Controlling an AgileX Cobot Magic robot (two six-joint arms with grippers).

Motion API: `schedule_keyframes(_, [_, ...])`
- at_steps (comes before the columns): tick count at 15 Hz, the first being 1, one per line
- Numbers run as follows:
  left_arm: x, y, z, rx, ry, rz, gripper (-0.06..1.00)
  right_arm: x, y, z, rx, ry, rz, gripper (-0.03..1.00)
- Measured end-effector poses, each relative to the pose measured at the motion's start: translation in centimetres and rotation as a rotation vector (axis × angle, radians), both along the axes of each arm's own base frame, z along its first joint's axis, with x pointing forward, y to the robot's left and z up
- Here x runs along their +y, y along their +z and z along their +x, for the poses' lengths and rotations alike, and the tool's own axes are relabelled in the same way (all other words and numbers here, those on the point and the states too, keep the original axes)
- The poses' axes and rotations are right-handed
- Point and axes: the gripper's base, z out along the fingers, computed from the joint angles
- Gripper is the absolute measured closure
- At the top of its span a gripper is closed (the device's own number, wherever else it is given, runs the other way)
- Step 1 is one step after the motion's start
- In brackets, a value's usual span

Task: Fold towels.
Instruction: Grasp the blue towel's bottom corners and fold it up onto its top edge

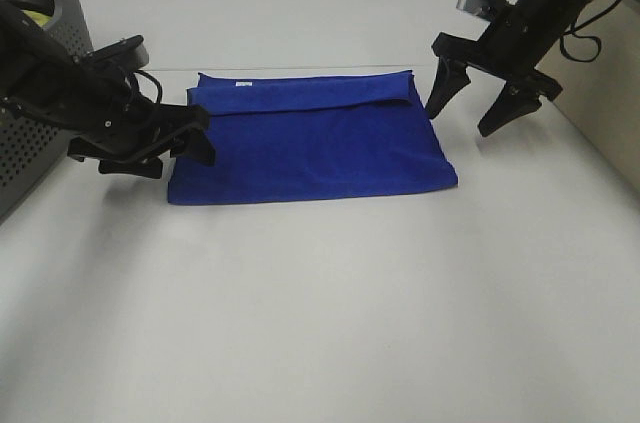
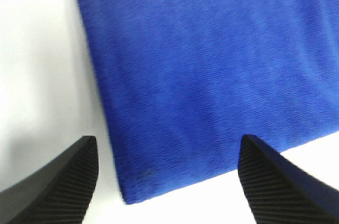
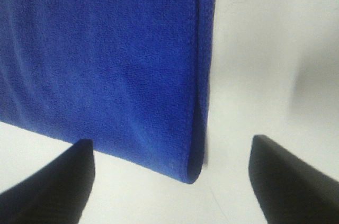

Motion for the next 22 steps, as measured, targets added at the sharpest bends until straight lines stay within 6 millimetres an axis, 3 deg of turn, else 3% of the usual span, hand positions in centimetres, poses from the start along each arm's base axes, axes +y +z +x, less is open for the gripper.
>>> schedule_keyframes(3, [0.3,-0.4,0.1,0.007,0.044,0.015,0.24,0.2,-2.2,-0.9,0.036,-0.006,0.013,0.21])
schedule_keyframes(5, [0.3,-1.9,0.1,0.045,0.05,0.018,0.24,0.1,-3.3,-1.1,0.017,-0.011,0.005,0.21])
schedule_keyframes(8, [0.1,-2.4,0.4,0.056,0.085,-0.008,0.24,0.4,-3.9,-0.9,-0.016,-0.037,0.017,0.21])
schedule_keyframes(11, [-0.6,-2.5,1.5,0.063,0.075,-0.039,0.27,1.9,-4.3,-0.9,-0.037,-0.025,0.021,0.25])
schedule_keyframes(13, [-0.8,-2.7,1.6,0.083,0.07,-0.057,0.4,2.4,-4.6,-0.9,-0.038,-0.024,0.024,0.38])
schedule_keyframes(14, [-0.8,-2.8,1.5,0.095,0.064,-0.06,0.5,2.3,-4.8,-0.9,-0.034,-0.026,0.019,0.5])
schedule_keyframes(17, [-0.9,-3.3,1.2,0.131,0.035,-0.059,0.93,2.2,-5.6,-1.2,0.014,-0.052,-0.002,0.96])
schedule_keyframes(22, [-0.6,-1.4,-0.3,0.166,-0.027,-0.007,0.93,1.7,-4.5,-3.1,0.063,-0.052,-0.034,0.97])
